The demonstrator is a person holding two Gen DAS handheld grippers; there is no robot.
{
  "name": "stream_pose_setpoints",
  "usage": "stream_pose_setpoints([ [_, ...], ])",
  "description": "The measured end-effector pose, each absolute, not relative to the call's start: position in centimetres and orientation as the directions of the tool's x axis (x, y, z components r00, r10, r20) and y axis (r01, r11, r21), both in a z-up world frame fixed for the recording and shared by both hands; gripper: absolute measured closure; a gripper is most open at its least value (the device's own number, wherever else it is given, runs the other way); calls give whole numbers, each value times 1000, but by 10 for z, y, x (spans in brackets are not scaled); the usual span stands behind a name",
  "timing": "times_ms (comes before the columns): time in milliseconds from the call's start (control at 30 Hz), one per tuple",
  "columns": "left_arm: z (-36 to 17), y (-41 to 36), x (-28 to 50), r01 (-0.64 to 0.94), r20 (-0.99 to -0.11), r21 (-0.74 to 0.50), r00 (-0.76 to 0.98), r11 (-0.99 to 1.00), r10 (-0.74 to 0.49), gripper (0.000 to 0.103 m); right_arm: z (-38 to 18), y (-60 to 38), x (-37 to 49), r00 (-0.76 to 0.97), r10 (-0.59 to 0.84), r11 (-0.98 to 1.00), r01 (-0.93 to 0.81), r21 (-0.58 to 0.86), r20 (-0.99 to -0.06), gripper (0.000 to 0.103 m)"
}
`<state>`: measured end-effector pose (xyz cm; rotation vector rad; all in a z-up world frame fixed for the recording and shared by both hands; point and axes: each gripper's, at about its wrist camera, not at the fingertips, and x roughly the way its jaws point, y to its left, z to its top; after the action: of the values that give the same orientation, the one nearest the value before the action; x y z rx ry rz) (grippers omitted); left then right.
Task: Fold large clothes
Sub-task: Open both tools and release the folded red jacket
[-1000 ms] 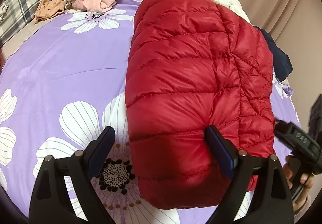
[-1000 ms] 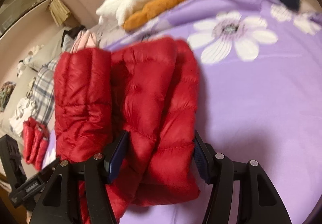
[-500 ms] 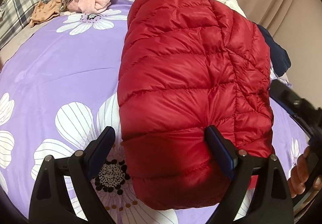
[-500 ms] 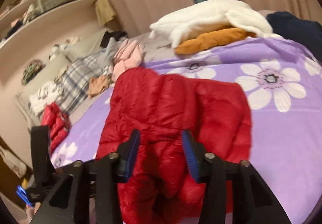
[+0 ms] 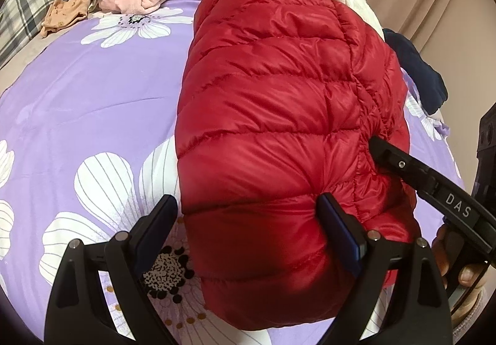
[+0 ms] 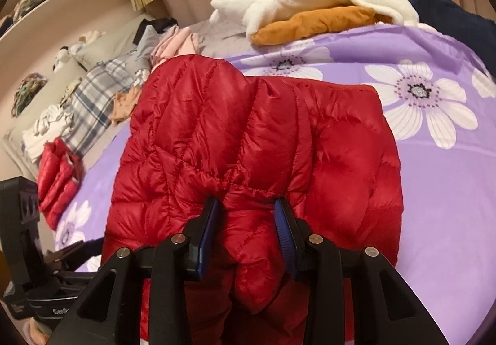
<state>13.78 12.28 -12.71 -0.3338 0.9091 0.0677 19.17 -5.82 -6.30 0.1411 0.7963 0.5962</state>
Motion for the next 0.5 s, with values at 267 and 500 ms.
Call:
stream_pose_setpoints([
  [267,-126,122,136,-196,-786,-248,613,949,-79,11,-42,-68,166,560,588,800,-509,318,-584,64],
  [500,-127,121,136,-196,-787,-249,612,948,-80,11,-42,-62,143,545,583,781,-581,230,-602,64],
])
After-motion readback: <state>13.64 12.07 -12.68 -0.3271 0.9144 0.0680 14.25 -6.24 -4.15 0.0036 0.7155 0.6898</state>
